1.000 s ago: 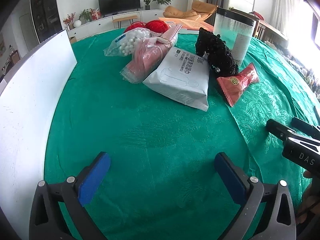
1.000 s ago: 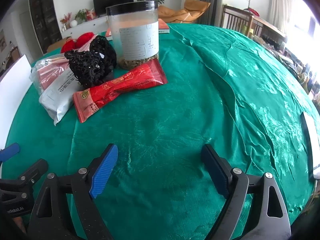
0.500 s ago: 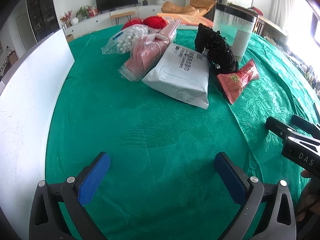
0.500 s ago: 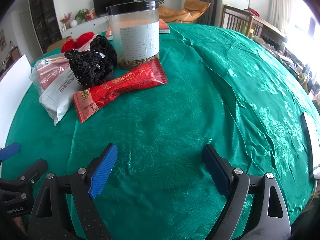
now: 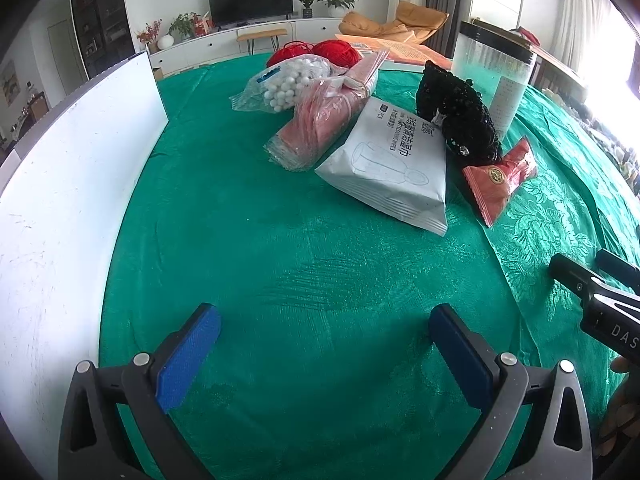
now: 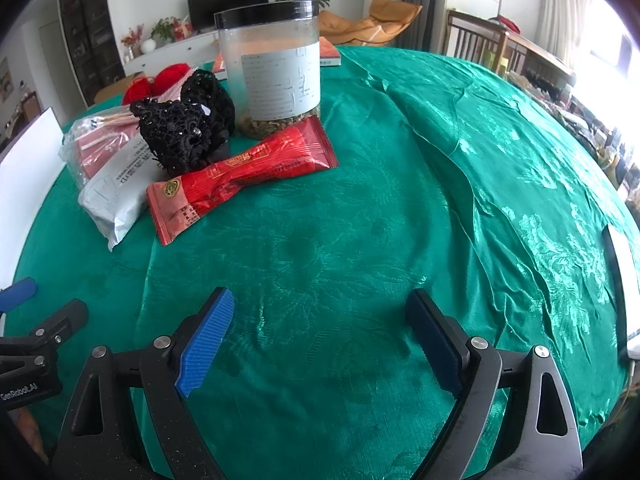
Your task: Organize soft objects
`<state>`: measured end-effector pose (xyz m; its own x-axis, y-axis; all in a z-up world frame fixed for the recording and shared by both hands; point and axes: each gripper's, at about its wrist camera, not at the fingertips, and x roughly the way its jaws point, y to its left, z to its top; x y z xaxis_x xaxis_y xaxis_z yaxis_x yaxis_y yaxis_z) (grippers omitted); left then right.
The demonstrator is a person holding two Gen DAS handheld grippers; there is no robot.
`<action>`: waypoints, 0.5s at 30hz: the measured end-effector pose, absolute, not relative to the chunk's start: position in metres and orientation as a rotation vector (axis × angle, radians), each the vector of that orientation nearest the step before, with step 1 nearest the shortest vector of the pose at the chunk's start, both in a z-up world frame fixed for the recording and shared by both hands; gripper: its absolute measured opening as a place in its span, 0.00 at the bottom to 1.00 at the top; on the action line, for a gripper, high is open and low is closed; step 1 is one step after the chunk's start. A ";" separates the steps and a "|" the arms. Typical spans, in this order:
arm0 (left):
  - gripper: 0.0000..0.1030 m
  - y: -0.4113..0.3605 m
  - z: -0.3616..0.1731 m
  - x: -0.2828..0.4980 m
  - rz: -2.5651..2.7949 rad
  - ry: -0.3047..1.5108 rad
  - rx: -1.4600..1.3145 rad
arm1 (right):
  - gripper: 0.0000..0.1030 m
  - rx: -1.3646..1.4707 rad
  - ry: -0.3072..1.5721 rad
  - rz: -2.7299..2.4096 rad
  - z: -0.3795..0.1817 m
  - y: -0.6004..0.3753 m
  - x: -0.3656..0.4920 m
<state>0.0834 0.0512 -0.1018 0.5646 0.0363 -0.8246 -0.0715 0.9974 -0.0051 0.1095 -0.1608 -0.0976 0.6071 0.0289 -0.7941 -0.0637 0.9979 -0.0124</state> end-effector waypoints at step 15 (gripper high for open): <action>1.00 0.051 -0.102 0.082 0.065 0.967 -0.040 | 0.88 -0.040 0.917 0.053 -0.097 -0.161 0.109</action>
